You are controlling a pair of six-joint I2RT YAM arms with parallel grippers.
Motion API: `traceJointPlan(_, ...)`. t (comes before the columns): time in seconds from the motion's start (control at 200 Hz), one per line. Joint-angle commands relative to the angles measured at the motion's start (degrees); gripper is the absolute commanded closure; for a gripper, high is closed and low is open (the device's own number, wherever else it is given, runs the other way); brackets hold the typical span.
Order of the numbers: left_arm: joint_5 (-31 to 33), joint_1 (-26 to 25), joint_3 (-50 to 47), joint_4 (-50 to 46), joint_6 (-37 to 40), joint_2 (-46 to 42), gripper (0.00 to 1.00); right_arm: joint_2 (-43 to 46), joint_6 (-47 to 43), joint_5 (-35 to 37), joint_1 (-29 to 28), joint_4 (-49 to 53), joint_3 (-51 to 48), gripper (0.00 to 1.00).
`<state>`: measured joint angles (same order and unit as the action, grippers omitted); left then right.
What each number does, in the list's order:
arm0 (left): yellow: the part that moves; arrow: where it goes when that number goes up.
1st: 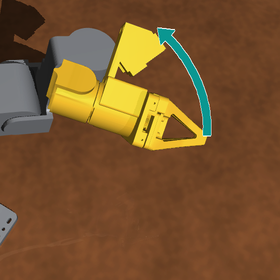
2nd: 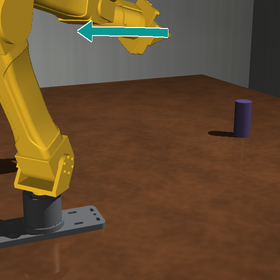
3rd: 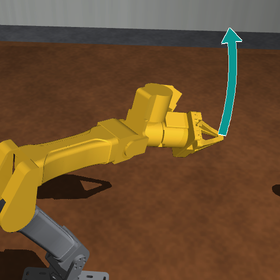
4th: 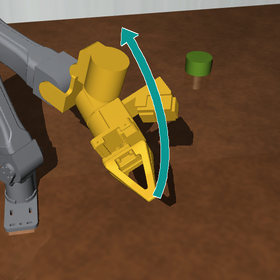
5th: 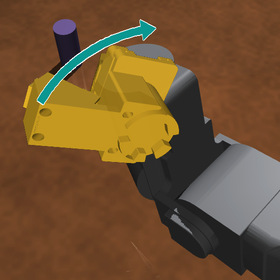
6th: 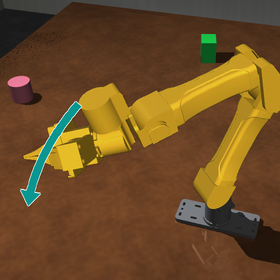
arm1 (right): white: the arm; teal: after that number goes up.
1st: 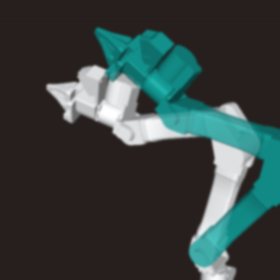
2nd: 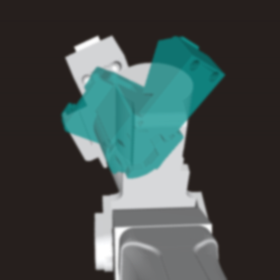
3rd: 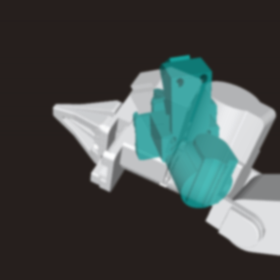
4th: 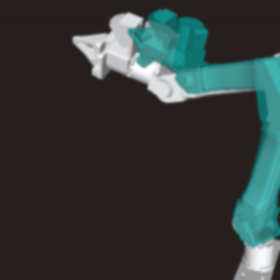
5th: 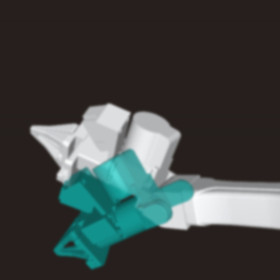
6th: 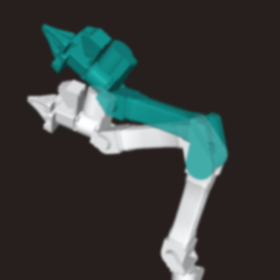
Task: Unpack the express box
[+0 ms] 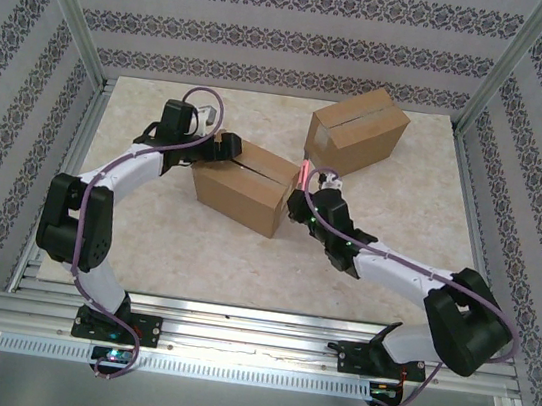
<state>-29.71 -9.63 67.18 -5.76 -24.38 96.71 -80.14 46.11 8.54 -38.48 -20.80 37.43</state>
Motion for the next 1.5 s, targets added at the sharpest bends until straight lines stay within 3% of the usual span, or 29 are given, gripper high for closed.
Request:
traceJointPlan(0.0,-0.45,-0.15,-2.21,1.58,1.56,-0.85,0.01,-1.50,-0.17,-0.44,-0.40,-3.85,1.77,1.00)
traceJointPlan(0.485,13.09,-4.90,-8.58,4.80,6.09,-2.87,0.06,-1.78,0.04,-1.61,0.17,-4.75,1.45,1.00)
traceJointPlan(0.769,12.30,-5.16,-11.37,6.22,4.88,-1.26,0.06,-2.52,-0.40,-4.20,1.22,-4.67,2.56,1.00)
traceJointPlan(0.999,11.85,-5.14,-12.13,5.28,4.95,-0.25,0.06,4.09,-1.99,-6.51,1.99,-0.86,1.04,1.00)
traceJointPlan(1.159,11.98,-5.14,-12.26,4.26,4.95,-0.09,0.06,13.39,-3.14,-13.31,4.63,5.25,-1.48,1.00)
traceJointPlan(1.334,12.81,-5.14,-11.76,2.95,4.74,-0.02,0.06,22.85,-1.04,-27.47,9.98,11.38,-4.52,1.00)
traceJointPlan(1.494,12.89,-5.17,-11.10,2.26,4.55,0.54,0.06,26.35,0.91,-37.54,12.69,20.21,-2.97,1.00)
